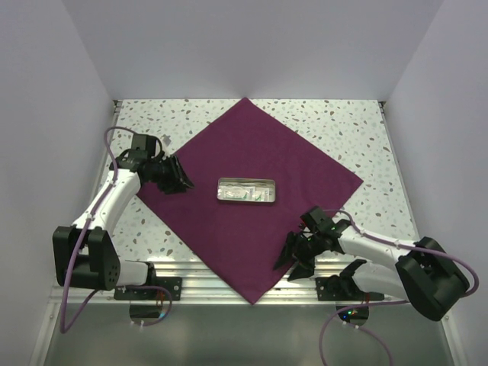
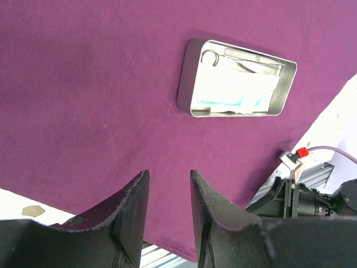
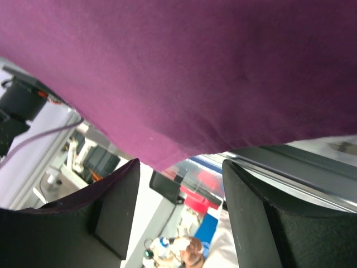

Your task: Prepare the surgical pack

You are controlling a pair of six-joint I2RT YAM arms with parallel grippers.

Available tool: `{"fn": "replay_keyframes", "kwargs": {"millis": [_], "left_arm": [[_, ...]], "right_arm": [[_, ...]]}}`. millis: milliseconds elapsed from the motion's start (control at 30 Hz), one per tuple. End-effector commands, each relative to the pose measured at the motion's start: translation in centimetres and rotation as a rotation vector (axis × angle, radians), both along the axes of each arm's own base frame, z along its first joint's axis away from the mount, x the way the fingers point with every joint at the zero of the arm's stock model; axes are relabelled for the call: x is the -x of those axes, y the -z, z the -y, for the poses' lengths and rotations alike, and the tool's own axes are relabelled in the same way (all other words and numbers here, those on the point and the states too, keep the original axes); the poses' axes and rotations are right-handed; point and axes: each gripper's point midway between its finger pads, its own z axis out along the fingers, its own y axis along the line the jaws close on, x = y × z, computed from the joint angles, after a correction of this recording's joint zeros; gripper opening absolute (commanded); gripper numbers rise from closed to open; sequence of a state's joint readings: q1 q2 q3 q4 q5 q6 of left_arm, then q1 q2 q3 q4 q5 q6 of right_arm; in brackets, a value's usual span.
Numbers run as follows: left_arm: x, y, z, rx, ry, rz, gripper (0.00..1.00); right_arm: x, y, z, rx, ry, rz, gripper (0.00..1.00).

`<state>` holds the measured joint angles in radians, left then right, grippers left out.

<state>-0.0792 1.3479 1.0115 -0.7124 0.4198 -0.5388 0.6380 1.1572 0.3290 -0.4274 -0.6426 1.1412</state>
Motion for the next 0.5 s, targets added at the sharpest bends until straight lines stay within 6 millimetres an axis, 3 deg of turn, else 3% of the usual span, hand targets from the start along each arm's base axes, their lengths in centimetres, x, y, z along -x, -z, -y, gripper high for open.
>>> {"fn": "replay_keyframes", "kwargs": {"millis": [0, 167, 267, 300, 367, 467], "left_arm": [[-0.5, -1.4, 0.4, 0.02, 0.001, 0.032, 0.39], [-0.3, -1.3, 0.4, 0.023, 0.003, 0.038, 0.39], [-0.1, -1.1, 0.4, 0.028, 0.003, 0.038, 0.39], [0.1, -0.9, 0.5, 0.032, 0.002, 0.033, 0.39], [0.1, -0.6, 0.5, 0.035, 0.001, 0.032, 0.39], [0.1, -0.5, 0.6, 0.041, 0.0, 0.034, 0.39]], "right_arm": [[0.1, 0.8, 0.8, 0.094, 0.085, -0.045, 0.64], [0.3, 0.2, 1.8, 0.155, 0.068, 0.007, 0.65], [-0.4, -1.5, 2.5, 0.187, -0.029, 0.107, 0.67], [-1.9, -2.8, 2.5, 0.198, -0.088, 0.212, 0.68], [-1.8, -3.9, 3.1, 0.237, -0.149, 0.223, 0.69], [0.2, -3.3, 2.4, 0.177, -0.181, 0.126, 0.69]]}}
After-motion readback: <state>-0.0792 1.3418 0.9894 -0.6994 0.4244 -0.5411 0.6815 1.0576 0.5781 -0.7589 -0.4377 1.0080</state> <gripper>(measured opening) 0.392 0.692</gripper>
